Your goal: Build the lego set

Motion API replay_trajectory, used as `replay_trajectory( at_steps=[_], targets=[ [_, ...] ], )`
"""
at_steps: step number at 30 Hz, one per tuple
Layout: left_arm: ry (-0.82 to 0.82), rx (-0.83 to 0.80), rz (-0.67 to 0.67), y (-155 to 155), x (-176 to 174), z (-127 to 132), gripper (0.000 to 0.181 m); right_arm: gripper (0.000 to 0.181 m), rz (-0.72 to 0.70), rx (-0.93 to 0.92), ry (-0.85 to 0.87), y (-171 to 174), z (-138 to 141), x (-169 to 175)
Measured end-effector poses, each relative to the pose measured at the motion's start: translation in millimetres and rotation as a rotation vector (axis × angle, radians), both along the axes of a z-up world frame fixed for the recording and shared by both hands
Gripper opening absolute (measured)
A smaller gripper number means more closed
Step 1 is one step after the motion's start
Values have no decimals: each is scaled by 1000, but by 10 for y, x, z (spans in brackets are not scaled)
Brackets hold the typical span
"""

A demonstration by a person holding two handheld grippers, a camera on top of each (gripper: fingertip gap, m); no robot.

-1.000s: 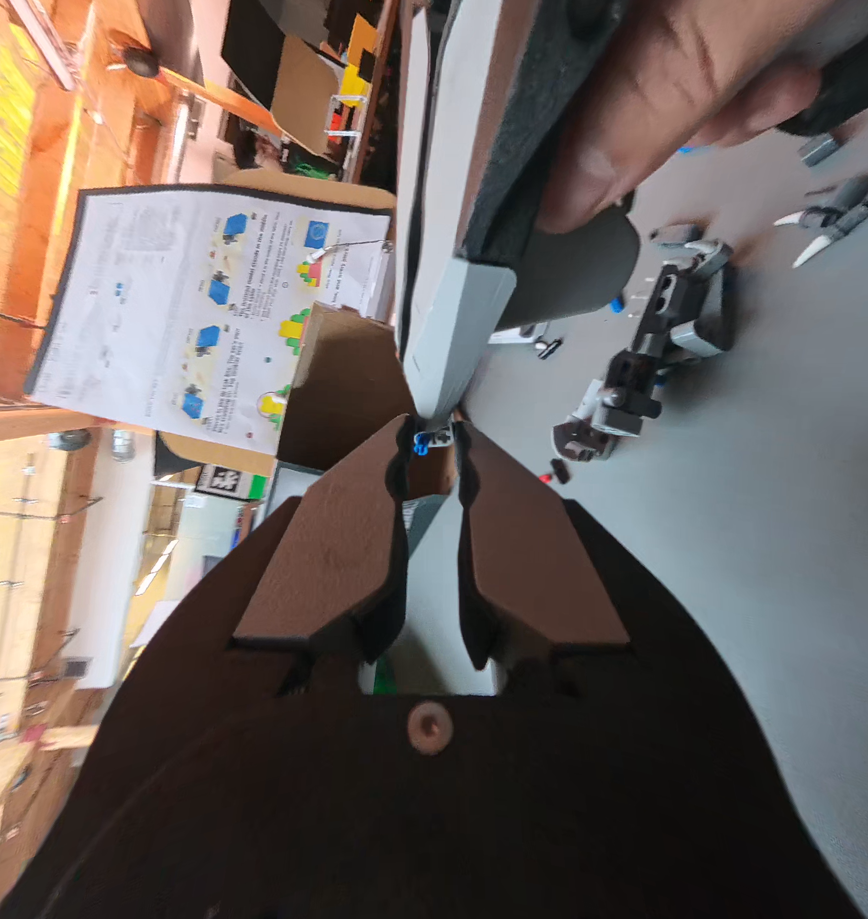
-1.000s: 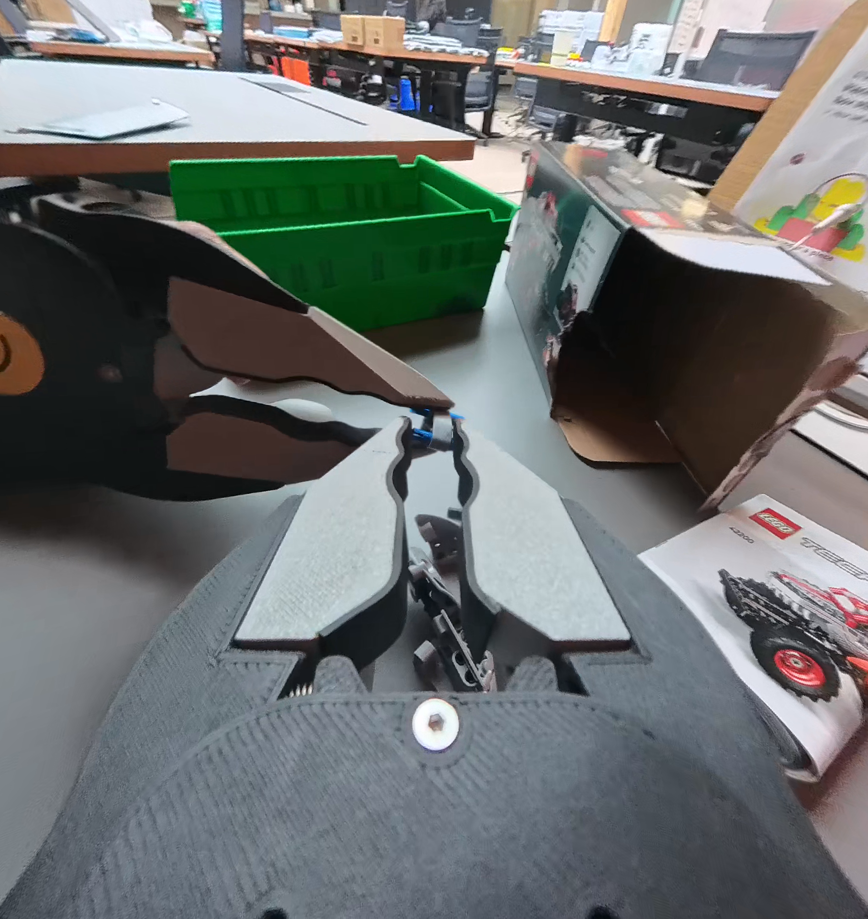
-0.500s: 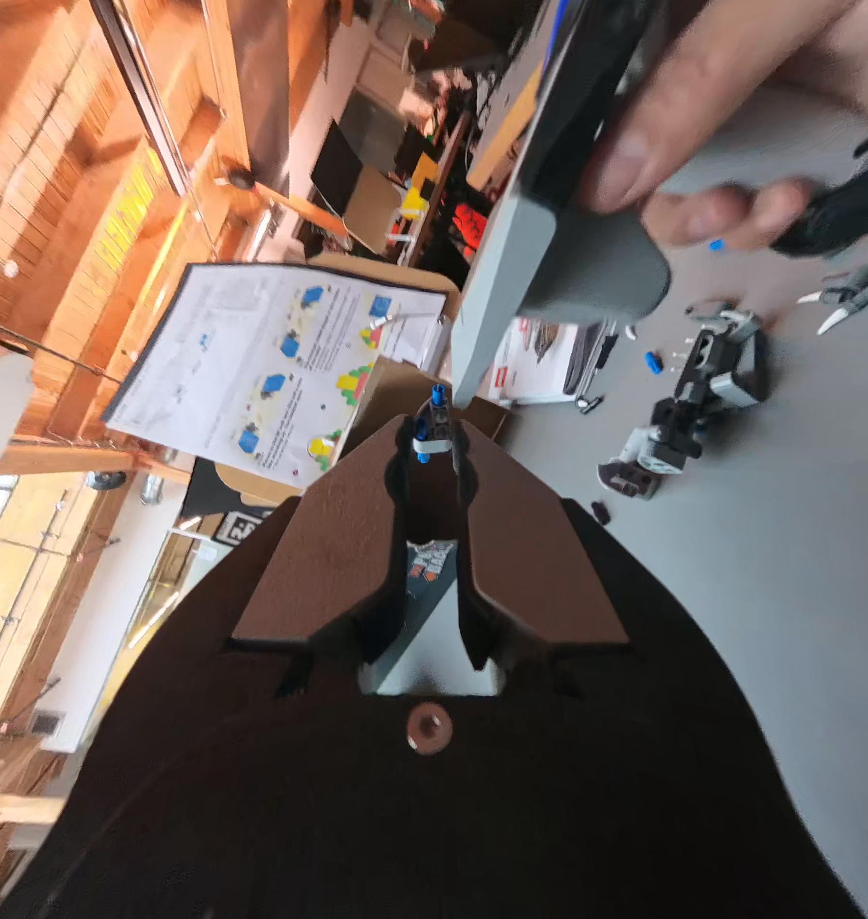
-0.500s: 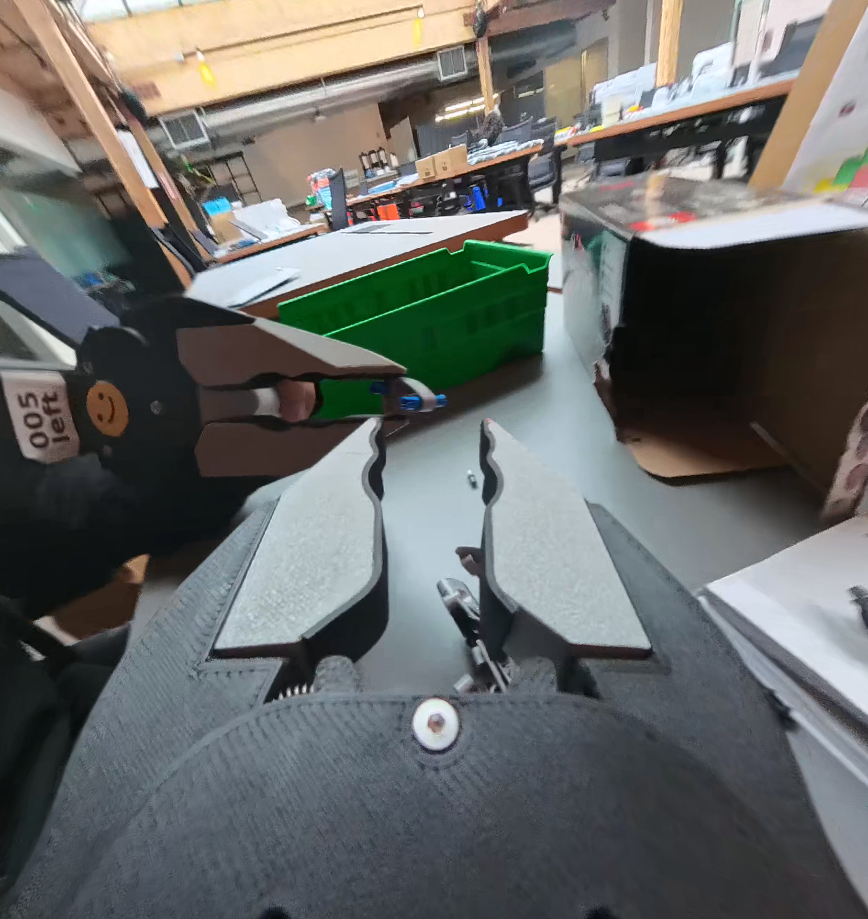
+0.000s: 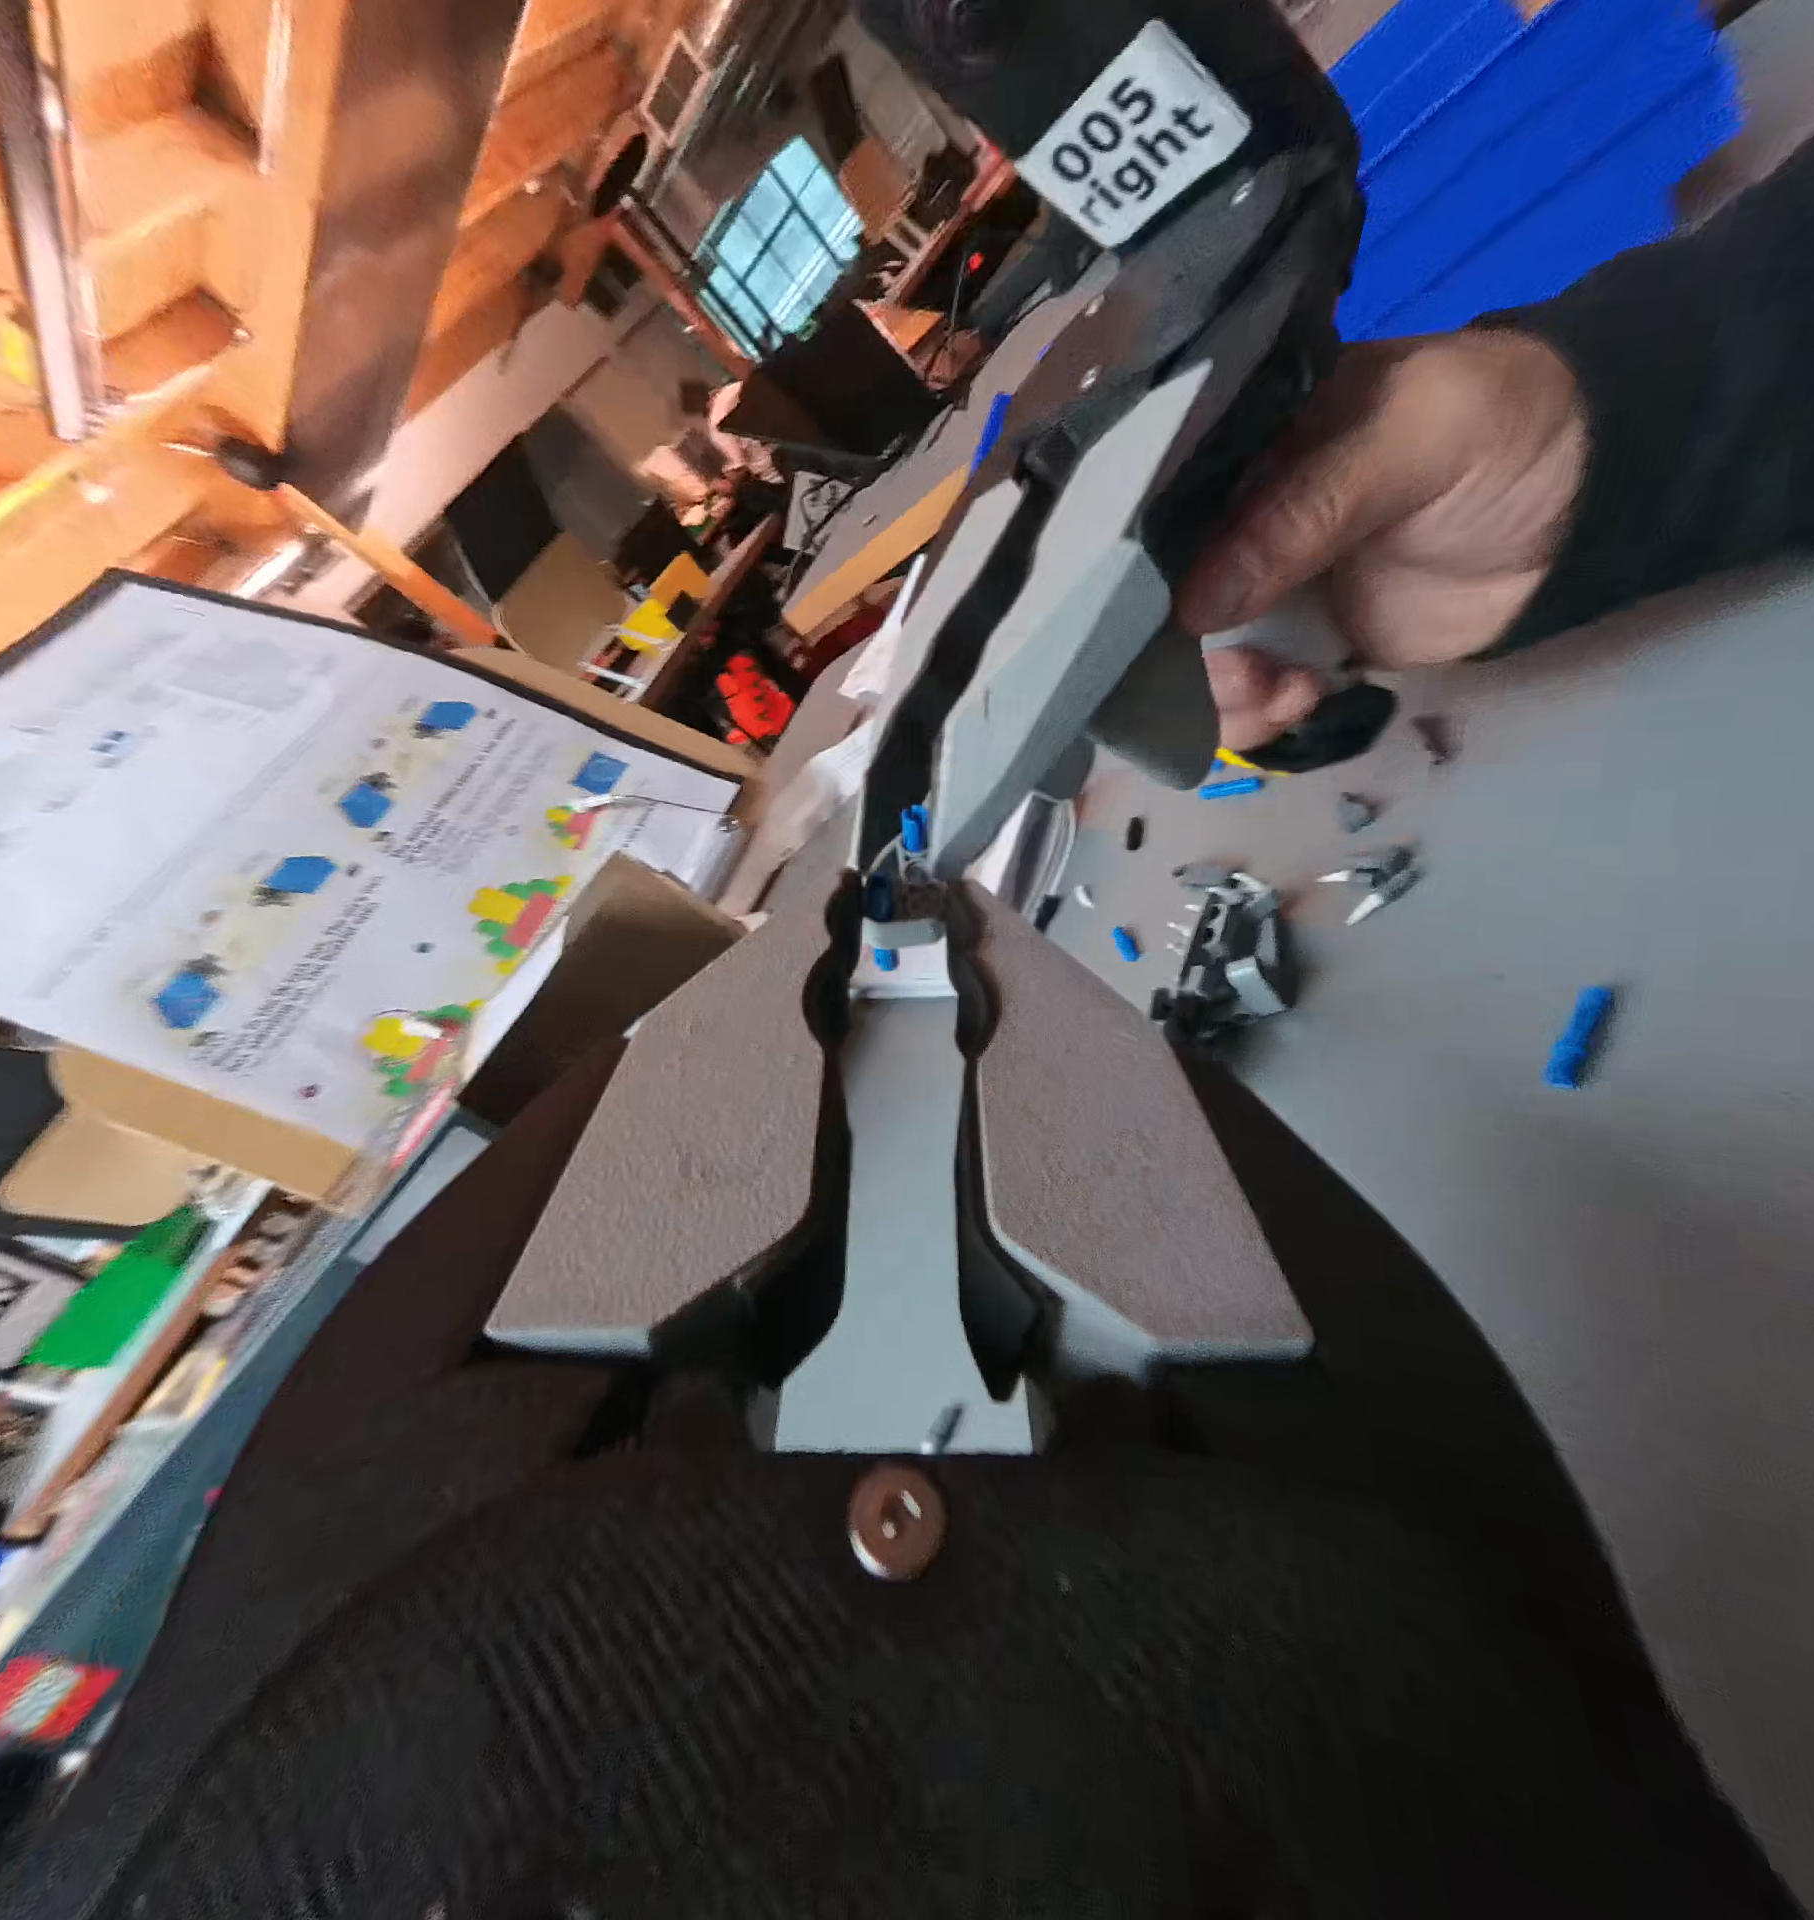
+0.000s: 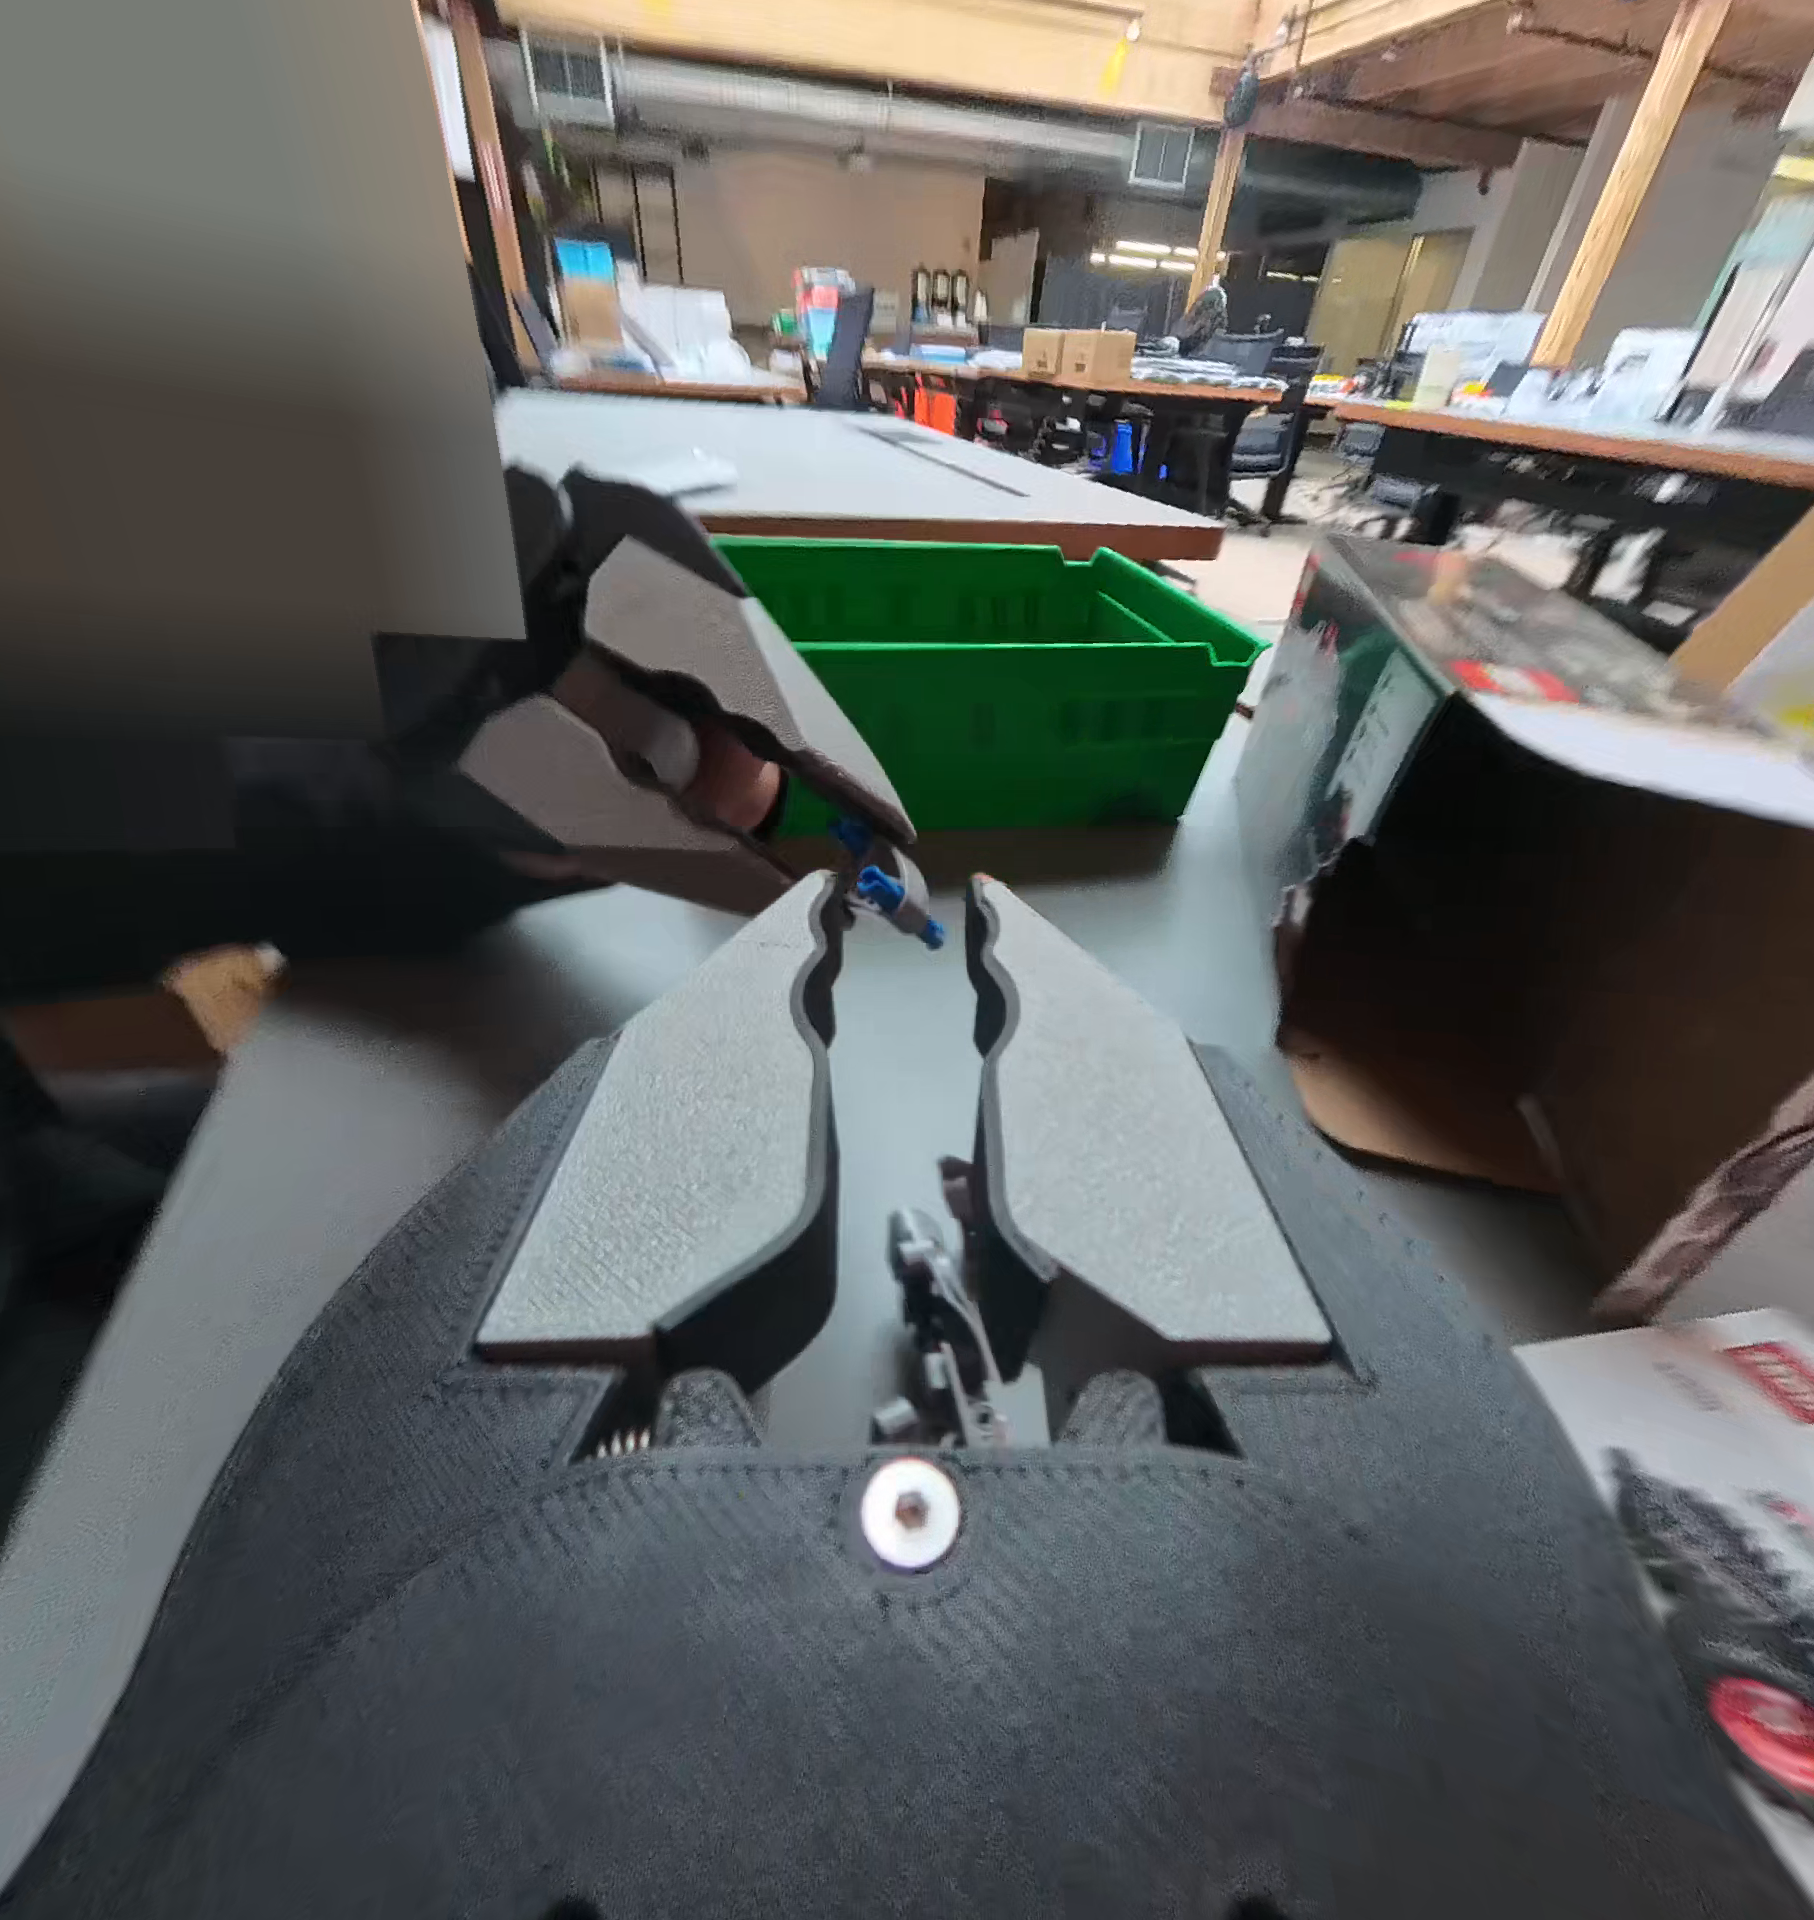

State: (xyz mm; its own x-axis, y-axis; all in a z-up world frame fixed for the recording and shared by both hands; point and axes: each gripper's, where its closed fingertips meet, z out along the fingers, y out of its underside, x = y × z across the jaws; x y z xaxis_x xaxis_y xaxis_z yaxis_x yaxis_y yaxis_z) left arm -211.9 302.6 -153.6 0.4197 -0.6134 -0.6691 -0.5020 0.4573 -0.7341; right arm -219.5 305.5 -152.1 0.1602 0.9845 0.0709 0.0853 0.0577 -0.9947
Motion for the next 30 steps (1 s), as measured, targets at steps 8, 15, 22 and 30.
replay_trajectory(
  at_steps=[8,15,22,30],
  targets=[
    [-55,-243,-214,-187,81,-103,14,9,135,200,-99,-233,-77,63],
    [-176,-644,-311,-184,77,-218,13,20,107,392,-205,-332,-107,94],
    [-298,-1030,-339,-132,-31,-325,14,12,-150,807,-492,-155,-299,22],
    [-253,-1104,-301,-156,-12,-459,14,23,-103,765,-510,-203,-387,-32]
  ],
)
